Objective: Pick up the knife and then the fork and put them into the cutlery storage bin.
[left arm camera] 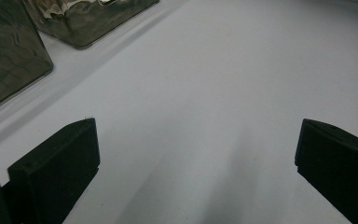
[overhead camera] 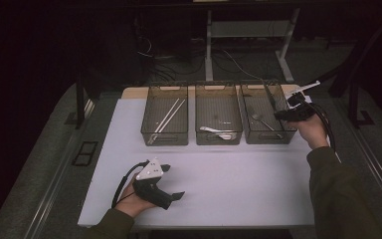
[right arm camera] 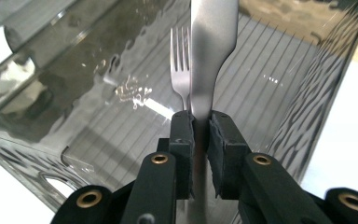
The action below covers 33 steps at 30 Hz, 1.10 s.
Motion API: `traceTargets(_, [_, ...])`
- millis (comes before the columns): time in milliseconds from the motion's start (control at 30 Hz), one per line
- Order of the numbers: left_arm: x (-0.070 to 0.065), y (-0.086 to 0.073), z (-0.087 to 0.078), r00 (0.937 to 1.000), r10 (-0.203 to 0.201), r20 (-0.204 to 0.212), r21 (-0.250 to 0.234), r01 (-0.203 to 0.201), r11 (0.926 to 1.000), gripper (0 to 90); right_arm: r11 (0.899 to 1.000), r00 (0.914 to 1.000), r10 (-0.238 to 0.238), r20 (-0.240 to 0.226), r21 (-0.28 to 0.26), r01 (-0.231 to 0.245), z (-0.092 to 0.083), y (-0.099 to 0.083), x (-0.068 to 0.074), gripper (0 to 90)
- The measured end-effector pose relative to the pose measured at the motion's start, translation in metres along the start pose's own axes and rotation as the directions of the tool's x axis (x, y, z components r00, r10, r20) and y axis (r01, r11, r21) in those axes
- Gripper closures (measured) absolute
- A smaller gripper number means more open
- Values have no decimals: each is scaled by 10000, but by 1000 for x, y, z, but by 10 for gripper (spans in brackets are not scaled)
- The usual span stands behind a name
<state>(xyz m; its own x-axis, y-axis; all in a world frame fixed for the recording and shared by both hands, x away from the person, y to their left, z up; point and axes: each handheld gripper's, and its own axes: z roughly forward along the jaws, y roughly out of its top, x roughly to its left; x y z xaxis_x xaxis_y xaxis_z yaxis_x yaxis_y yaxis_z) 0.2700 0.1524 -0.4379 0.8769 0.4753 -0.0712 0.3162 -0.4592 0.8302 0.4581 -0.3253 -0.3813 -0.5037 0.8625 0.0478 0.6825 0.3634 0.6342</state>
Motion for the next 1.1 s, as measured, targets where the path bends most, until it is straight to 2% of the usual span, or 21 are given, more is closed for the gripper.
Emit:
traceTargets(100, [0,0,0,10000,-28,-12,-42,28,10000,0,9995,10000,-30,30,305,29,6,0,1,799])
traceTargets(233, [0,0,0,10000,42,9,43,-42,10000,0,9989,9999,-38,134,457,32,13,1,3,792])
traceTargets(333, [0,0,0,10000,-22,-2,-32,22,10000,0,9981,10000,0,31,622,-2,18,2,5,778])
traceTargets(500, [0,0,0,10000,20,2,12,-20,10000,0,9994,9999,141,-51,325,-140,15,3,7,715])
traceTargets(700, [0,0,0,10000,-41,-31,-35,41,10000,0,9977,9961,608,-646,-244,-625,6,2,8,580])
traceTargets(900, [0,0,2,10000,-17,-50,24,17,10000,0,9901,9886,806,-1270,-1039,-941,-5,-8,14,446])
traceTargets(1100, [1,0,2,9999,-73,-99,56,74,10000,0,9858,9896,330,-1398,-1589,-553,-17,-19,24,383])
